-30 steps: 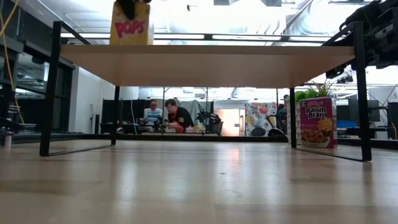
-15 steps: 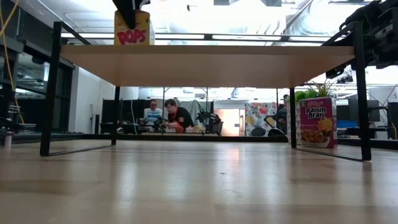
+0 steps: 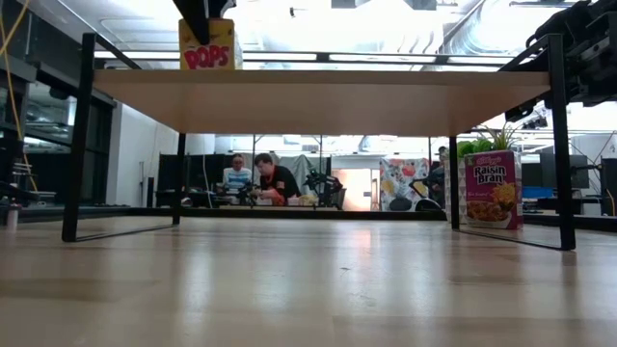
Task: Stack cereal on shelf
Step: Put the top yellow cereal box on the shelf, then put the yellow cereal box on the shelf
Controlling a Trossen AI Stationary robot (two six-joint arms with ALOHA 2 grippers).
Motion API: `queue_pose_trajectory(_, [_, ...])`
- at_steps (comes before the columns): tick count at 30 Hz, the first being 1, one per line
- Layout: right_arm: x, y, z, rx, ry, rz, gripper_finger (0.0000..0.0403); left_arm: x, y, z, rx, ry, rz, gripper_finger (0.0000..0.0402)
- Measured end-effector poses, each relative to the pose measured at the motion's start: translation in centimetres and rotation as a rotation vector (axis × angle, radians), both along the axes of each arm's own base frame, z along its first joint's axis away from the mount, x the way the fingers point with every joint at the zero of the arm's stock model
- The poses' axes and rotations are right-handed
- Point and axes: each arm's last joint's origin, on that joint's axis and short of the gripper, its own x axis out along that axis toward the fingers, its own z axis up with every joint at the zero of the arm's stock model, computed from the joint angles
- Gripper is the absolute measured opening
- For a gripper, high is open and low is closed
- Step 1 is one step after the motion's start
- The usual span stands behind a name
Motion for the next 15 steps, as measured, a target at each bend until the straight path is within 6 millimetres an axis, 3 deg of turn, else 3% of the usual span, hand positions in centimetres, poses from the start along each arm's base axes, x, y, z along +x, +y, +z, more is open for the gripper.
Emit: queue_pose_trajectory(15, [0.00, 0.00, 0.00, 0.000, 0.000, 0.000, 0.0000, -0.05, 0.31, 0.90, 0.027, -0.024, -0.017, 0.0214])
